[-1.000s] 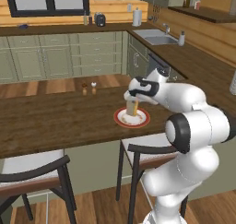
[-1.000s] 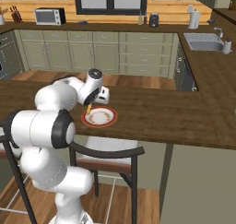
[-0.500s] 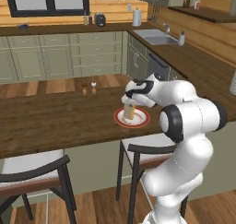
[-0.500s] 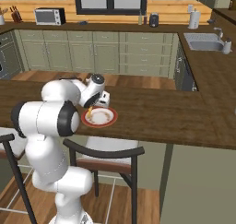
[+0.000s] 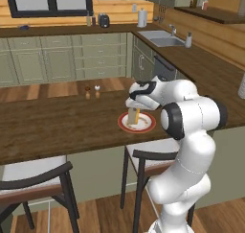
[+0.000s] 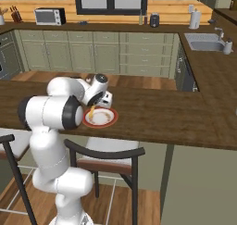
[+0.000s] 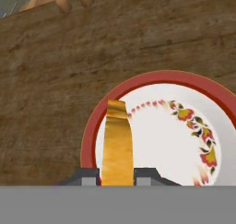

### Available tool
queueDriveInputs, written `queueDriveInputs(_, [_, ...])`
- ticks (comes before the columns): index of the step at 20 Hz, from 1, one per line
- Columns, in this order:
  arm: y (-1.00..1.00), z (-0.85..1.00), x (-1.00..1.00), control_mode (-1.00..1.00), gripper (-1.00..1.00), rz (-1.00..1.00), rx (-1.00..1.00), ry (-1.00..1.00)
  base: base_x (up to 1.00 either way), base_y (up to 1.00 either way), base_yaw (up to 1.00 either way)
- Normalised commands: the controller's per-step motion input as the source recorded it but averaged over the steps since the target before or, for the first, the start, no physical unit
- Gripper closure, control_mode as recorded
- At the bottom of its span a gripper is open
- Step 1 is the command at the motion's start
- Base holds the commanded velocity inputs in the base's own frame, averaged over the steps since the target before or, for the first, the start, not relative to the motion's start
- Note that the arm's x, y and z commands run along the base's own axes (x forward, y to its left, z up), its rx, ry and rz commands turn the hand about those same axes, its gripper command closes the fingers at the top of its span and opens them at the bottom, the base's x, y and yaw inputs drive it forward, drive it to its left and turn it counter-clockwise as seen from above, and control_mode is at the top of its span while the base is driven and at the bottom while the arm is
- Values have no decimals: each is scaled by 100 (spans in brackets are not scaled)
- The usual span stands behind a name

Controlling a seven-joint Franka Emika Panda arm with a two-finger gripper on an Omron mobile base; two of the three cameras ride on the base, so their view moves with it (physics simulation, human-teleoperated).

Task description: Start the toaster. Once the lever pops up, take the bread to the plate on the dining counter.

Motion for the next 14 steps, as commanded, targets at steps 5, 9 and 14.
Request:
queueDriveInputs(5, [0,-19,21,-100,100,0,0,2,0,0,0])
queueDriveInputs(9, [0,-43,11,-100,100,0,0,9,0,0,0])
queueDriveInputs(14, [0,-46,0,-100,-100,0,1,12,0,0,0])
